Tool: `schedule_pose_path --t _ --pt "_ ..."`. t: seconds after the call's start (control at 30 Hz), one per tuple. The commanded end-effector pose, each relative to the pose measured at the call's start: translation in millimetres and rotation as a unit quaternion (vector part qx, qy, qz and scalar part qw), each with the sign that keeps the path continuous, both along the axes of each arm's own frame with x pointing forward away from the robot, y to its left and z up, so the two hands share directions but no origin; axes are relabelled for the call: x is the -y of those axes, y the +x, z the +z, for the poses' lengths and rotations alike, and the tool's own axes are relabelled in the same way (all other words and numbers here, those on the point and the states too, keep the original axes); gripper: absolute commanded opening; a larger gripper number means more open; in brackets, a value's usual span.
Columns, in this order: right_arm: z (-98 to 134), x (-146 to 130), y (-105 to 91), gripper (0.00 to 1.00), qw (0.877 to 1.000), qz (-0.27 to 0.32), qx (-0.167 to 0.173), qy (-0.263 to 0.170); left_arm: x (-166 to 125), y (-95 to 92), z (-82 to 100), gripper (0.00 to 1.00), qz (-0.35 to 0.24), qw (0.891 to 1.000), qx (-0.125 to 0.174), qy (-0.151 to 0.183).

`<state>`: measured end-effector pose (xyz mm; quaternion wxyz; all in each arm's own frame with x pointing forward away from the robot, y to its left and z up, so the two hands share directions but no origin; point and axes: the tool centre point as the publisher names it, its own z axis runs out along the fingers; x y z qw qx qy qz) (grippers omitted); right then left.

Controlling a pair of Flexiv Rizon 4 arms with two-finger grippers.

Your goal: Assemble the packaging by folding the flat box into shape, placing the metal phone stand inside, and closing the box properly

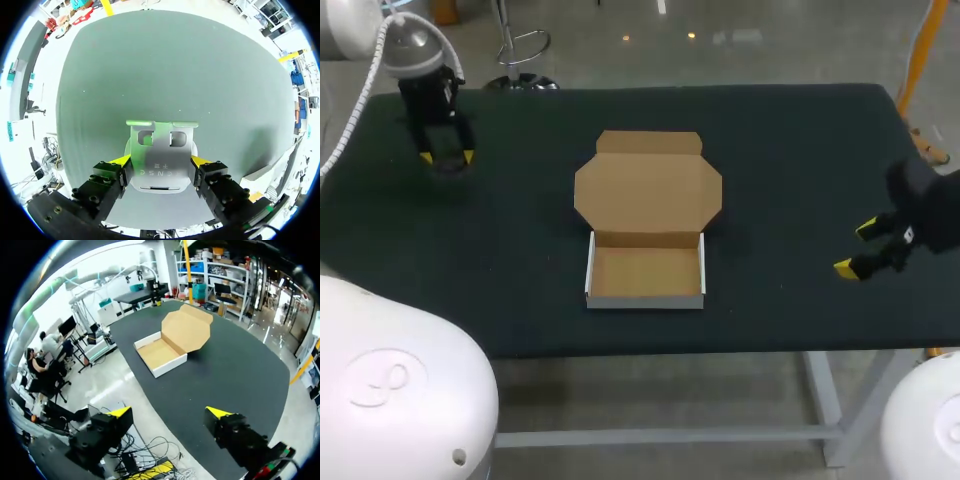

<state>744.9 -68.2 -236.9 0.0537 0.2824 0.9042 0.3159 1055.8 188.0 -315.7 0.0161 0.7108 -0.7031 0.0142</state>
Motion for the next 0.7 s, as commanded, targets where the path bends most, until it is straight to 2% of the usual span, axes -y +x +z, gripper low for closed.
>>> schedule_pose_path --t 0.03,0.3,0.43,0.5,0.7 --pt "-5 0 7.6 1.00 0.998 0.064 -0.012 0.009 9 -38.3 13.6 0.00 -0.001 0.998 0.062 0.014" --pt "-17 -8 8.2 1.00 0.995 0.098 -0.009 0.005 21 -61.7 24.3 0.00 -0.011 0.998 0.066 0.019" --pt "-25 -13 8.6 1.00 0.993 0.114 -0.005 -0.011 26 -70.2 29.4 0.00 -0.016 0.997 0.068 0.019" --pt "-29 -17 9.1 1.00 0.993 0.116 -0.021 -0.025 29 -74.1 30.9 0.00 -0.017 0.997 0.068 0.020" --pt "-29 -17 9.1 1.00 0.993 0.116 -0.021 -0.025 38 -84.2 36.3 0.00 -0.021 0.997 0.069 0.025"
